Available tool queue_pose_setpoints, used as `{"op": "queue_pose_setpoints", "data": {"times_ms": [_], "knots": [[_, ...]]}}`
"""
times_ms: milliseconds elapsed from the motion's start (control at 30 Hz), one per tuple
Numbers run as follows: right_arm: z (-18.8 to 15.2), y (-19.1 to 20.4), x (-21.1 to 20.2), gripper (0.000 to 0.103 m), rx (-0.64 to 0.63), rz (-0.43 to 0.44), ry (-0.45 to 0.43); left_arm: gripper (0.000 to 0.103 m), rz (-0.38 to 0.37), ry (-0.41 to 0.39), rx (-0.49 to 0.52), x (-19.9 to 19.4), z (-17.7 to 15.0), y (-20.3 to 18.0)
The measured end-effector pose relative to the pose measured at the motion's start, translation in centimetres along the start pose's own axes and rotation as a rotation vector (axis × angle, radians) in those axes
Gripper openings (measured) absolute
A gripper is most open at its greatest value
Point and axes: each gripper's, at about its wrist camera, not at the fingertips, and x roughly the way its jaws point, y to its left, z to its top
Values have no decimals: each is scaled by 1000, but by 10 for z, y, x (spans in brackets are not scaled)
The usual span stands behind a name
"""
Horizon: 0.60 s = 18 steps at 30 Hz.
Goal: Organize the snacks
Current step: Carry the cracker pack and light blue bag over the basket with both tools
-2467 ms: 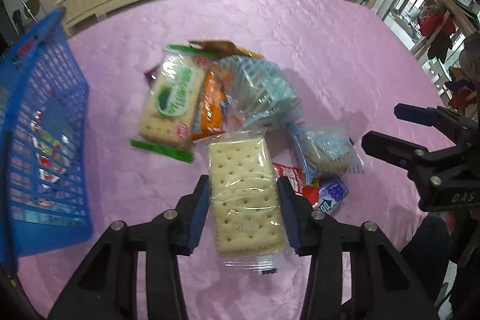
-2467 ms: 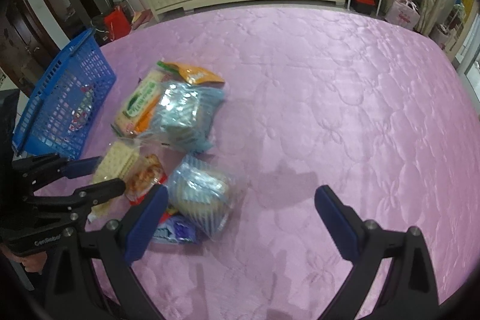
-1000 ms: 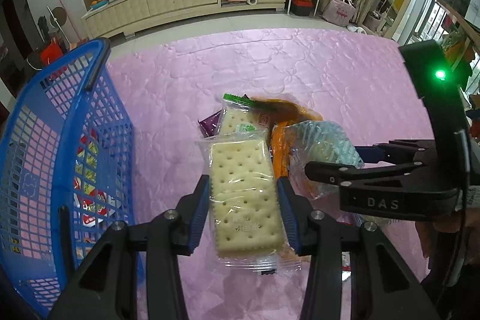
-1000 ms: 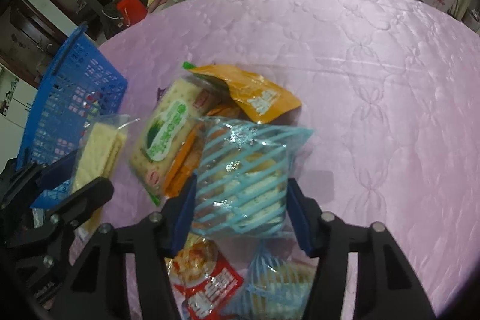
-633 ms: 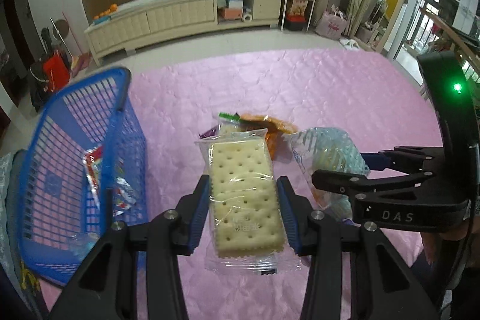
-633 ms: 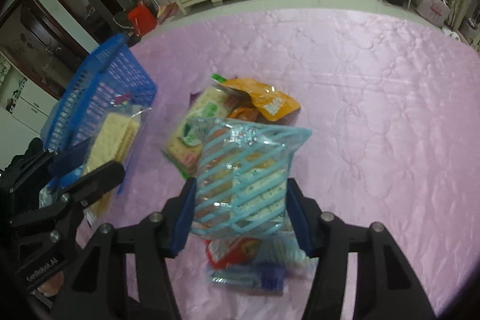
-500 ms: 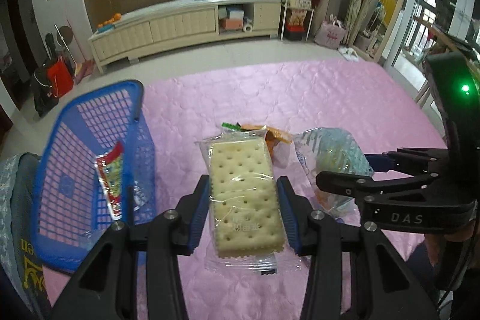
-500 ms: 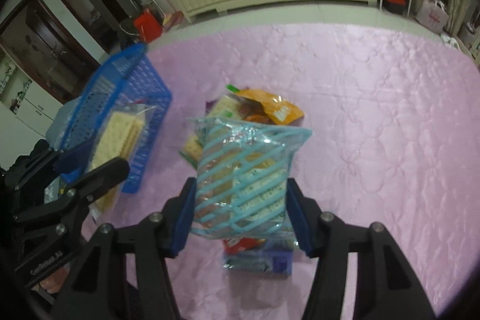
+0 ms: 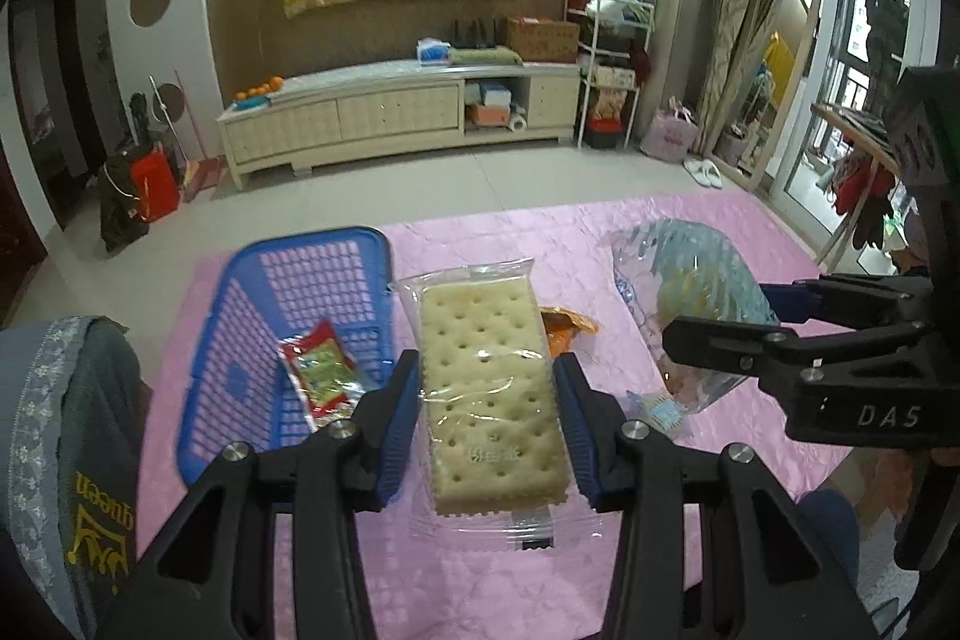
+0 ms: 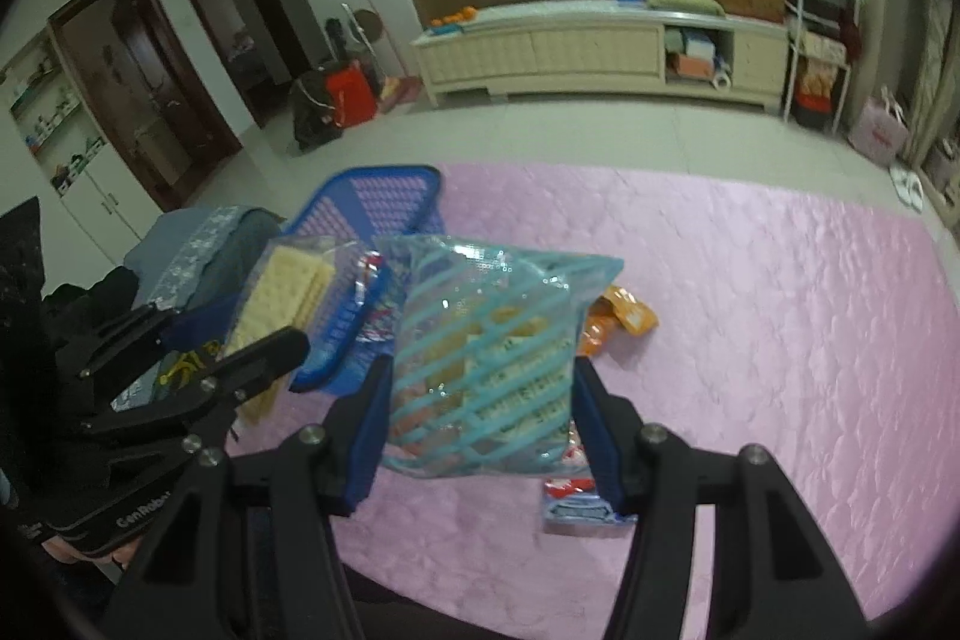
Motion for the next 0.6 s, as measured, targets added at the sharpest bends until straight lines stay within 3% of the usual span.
{"op": "queue_pose_setpoints", "data": {"times_ms": [300,600], "knots": [[19,52,5,62,-88,39,-29,42,49,-33,-13,-26,-1,45],[35,96,43,62,-156,74,4,42,97,-40,-75,-32,-3,98]]}}
